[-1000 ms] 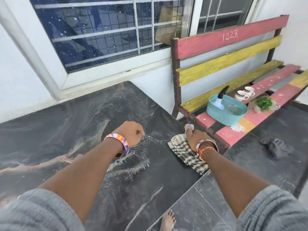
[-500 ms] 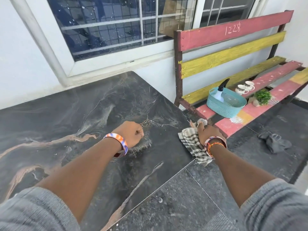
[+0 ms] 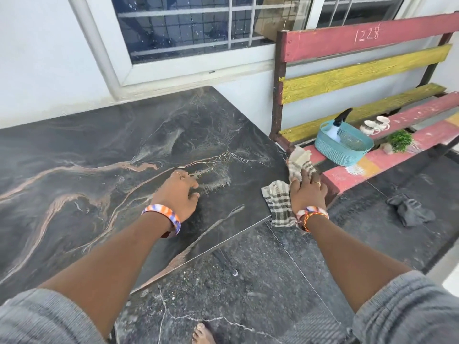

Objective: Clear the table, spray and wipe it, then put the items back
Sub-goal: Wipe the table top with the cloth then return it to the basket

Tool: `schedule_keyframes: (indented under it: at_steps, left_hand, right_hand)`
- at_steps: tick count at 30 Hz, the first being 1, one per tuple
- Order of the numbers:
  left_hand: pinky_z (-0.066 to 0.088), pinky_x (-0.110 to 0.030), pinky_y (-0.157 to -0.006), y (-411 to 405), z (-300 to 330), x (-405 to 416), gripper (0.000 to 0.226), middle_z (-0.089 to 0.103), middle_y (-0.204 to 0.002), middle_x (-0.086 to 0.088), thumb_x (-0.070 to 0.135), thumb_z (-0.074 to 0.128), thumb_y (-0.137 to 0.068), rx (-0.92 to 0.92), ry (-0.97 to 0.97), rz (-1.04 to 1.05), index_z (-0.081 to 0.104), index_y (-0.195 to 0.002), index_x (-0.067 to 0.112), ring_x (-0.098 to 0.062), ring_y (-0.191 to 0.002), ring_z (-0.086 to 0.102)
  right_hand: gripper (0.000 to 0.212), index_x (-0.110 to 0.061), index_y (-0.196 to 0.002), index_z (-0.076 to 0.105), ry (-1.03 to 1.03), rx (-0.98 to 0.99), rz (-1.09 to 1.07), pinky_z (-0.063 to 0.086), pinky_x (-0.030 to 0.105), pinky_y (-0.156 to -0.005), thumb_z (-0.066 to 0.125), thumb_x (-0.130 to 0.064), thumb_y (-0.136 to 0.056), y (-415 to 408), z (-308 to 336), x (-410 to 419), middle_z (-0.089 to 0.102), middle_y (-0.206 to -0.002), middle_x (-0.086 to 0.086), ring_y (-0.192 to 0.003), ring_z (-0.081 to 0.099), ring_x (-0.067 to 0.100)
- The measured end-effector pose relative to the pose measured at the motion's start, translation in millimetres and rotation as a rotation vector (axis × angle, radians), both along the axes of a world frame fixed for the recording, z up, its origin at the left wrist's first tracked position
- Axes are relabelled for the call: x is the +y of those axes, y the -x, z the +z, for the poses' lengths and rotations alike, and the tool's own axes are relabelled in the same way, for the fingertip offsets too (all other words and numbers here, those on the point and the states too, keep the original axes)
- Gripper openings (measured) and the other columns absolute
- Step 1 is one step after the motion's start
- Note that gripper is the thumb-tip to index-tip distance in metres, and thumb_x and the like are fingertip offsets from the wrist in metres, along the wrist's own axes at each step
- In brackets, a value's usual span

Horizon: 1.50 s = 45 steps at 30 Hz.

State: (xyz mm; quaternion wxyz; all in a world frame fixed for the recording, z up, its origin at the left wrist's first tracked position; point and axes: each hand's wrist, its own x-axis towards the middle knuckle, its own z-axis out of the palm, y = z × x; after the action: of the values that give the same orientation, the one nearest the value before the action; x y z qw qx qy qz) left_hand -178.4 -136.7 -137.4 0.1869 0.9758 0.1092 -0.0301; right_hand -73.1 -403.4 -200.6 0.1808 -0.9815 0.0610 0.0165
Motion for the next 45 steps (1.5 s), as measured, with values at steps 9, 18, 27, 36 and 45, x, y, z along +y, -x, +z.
schedule_keyframes:
  at_steps: [9, 18, 27, 36, 45]
  left_hand:
    - [0.043, -0.036, -0.098, 60, 6, 15, 0.029, 0.041, -0.137, -0.010, 0.018, 0.050, -0.091, -0.062, -0.037, 0.173, 0.061, -0.117, 0.011, -0.032, -0.116, 0.052]
    - [0.047, -0.043, -0.094, 116, 10, 50, 0.027, 0.045, -0.133, -0.017, 0.015, 0.051, -0.088, -0.051, -0.081, 0.361, 0.065, -0.110, 0.009, -0.038, -0.113, 0.053]
    - [0.047, -0.041, -0.094, 104, 9, 38, 0.025, 0.048, -0.132, -0.016, 0.014, 0.048, -0.089, -0.084, -0.046, 0.347, 0.068, -0.103, 0.009, -0.037, -0.115, 0.053]
    - [0.046, -0.040, -0.099, 72, 2, 26, 0.021, 0.050, -0.132, -0.011, 0.021, 0.048, -0.088, -0.079, 0.055, 0.225, 0.065, -0.096, 0.011, -0.027, -0.123, 0.049]
    - [0.045, -0.036, -0.095, 101, 1, 76, 0.024, 0.050, -0.130, -0.012, 0.015, 0.051, -0.090, -0.126, 0.108, 0.365, 0.066, -0.107, 0.008, -0.033, -0.108, 0.057]
  right_hand:
    - [0.070, -0.027, -0.144, 0.036, 0.032, -0.108, 0.379, -0.004, 0.049, -0.116, 0.005, -0.051, -0.087, 115, -1, 71, 0.031, -0.154, 0.004, -0.144, 0.015, 0.036]
    - [0.056, -0.032, -0.141, 0.038, 0.191, -0.062, 1.129, 0.015, 0.059, -0.111, 0.022, -0.047, -0.089, 196, 6, 160, 0.039, -0.150, -0.003, -0.140, 0.030, 0.031]
    - [0.058, -0.034, -0.149, 0.014, 0.138, 0.021, 0.523, -0.005, 0.055, -0.115, 0.017, -0.044, -0.092, 99, 13, 87, 0.007, -0.160, -0.009, -0.148, 0.001, 0.018]
    - [0.061, -0.018, -0.152, 0.006, 0.168, 0.117, 0.109, -0.002, 0.056, -0.117, 0.016, -0.042, -0.097, 8, 15, 93, 0.001, -0.160, 0.011, -0.147, -0.001, 0.034]
    - [0.056, -0.020, -0.152, 0.006, 0.183, 0.074, 0.479, 0.000, 0.045, -0.119, 0.019, -0.036, -0.100, 2, 18, 177, 0.001, -0.161, 0.006, -0.148, 0.002, 0.028]
